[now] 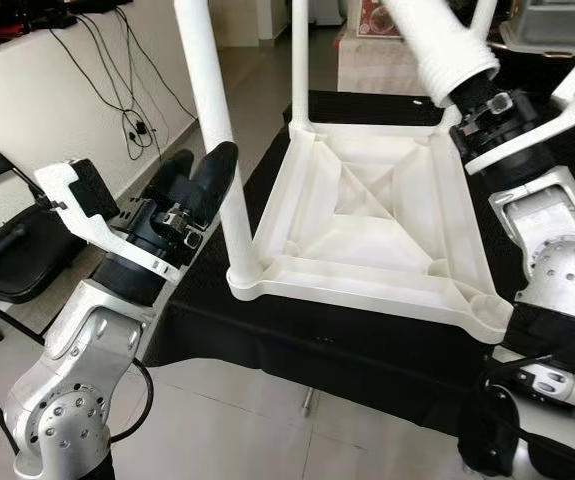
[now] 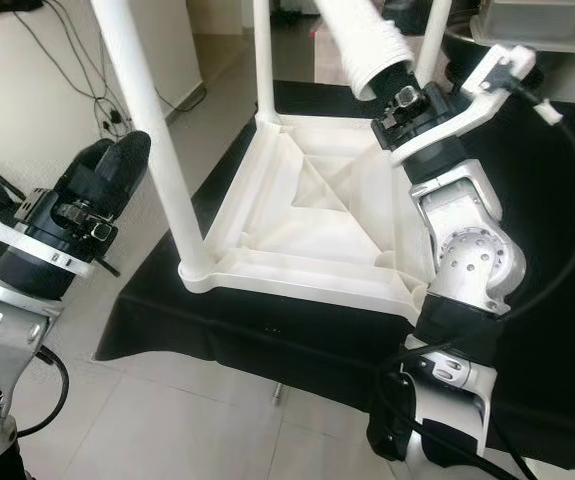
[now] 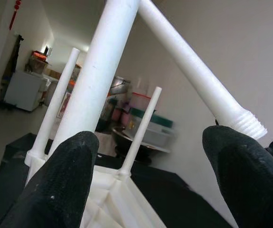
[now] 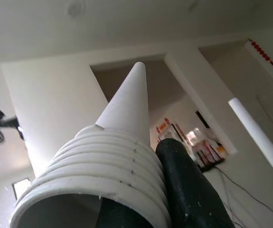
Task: Building children table
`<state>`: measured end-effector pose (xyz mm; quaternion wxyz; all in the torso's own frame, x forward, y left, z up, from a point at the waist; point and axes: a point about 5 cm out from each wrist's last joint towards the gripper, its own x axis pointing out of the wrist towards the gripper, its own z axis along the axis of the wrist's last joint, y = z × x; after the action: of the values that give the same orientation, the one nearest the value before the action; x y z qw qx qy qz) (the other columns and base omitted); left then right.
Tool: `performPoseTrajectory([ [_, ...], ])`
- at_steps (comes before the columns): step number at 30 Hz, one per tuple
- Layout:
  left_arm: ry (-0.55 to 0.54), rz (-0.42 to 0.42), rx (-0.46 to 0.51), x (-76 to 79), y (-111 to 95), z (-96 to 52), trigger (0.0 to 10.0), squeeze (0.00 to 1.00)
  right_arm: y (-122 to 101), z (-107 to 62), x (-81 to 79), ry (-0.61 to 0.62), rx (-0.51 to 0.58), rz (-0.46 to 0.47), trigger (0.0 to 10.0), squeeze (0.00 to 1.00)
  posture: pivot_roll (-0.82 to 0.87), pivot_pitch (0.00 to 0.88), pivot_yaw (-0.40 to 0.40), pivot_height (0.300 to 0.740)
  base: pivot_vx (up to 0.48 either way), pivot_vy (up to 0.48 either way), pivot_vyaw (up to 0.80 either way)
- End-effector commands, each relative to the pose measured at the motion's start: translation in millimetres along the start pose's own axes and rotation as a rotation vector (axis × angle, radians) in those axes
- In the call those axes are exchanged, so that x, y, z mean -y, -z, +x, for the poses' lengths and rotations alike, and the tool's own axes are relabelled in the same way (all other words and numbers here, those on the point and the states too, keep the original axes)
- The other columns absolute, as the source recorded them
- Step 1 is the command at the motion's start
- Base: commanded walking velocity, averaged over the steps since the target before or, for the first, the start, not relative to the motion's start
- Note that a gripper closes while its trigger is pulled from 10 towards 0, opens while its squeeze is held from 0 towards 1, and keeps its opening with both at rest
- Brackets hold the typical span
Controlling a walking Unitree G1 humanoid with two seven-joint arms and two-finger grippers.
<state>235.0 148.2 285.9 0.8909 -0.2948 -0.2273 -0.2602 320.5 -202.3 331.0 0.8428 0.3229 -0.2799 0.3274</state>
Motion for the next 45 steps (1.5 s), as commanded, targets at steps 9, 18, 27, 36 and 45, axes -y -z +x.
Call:
performPoseTrajectory([
  [9,0.04,-0.105,-0.033,5.9,1,5.1,10.0,0.0,-5,-28.0,-26.6,-0.348,0.002,0.213,0.0,0.0,-0.05,0.012,0.027,0.74,0.0,0.0,0.0],
  [18,0.098,-0.118,-0.068,14.9,0,6.0,10.0,0.0,26,-56.6,-46.9,-0.511,-0.259,0.211,0.0,0.0,-0.05,0.012,0.037,0.74,0.0,0.0,0.0],
  [27,0.23,-0.11,-0.124,31.0,2,-2.2,10.0,1.0,36,-61.3,-55.5,-0.546,-0.337,0.219,0.0,0.0,-0.05,0.014,0.039,0.74,0.0,0.0,0.0],
  [36,0.308,-0.119,-0.138,40.3,0,-4.1,10.0,1.0,42,-61.4,-57.4,-0.549,-0.357,0.211,0.0,0.0,-0.05,0.015,0.034,0.74,0.0,0.0,0.0],
  [45,0.317,-0.08,-0.065,39.6,-11,1.4,10.0,0.0,58,-70.3,-63.5,-0.583,-0.48,0.188,0.0,0.0,-0.05,0.016,0.029,0.74,0.0,0.0,0.0],
])
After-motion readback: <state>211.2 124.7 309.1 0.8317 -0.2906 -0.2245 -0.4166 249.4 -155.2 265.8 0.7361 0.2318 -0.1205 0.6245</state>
